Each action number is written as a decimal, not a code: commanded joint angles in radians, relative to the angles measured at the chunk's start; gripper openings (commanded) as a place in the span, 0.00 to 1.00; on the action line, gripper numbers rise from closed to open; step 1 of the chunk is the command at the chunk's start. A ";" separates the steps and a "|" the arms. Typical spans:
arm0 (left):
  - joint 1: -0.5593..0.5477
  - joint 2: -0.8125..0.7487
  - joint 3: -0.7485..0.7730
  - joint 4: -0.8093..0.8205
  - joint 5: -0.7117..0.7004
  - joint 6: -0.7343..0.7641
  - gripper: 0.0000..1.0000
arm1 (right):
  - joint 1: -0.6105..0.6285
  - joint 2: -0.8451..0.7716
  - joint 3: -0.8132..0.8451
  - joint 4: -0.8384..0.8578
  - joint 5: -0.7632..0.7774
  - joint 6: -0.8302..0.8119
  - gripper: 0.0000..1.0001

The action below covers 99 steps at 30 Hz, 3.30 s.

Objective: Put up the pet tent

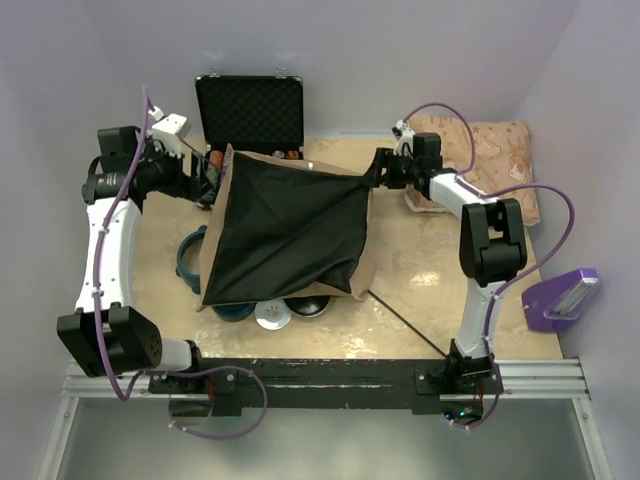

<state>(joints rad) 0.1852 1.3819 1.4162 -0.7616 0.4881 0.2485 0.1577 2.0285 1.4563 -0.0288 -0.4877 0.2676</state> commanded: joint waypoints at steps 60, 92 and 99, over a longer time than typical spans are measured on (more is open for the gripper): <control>-0.473 0.114 0.467 0.374 0.374 -0.178 0.96 | 0.261 -0.499 0.354 0.023 -0.388 -0.054 0.00; -0.276 0.206 0.581 0.992 0.339 -0.884 0.89 | 0.255 -0.435 0.800 -0.229 -0.393 -0.202 0.00; -0.277 0.201 0.604 0.860 0.360 -0.743 0.87 | 0.253 -0.450 0.809 -0.157 -0.155 -0.249 0.00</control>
<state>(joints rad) -0.0914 1.6047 1.9892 0.1642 0.8436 -0.5858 0.4179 1.6089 2.2143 -0.2920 -0.8322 0.0654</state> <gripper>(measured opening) 0.872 0.026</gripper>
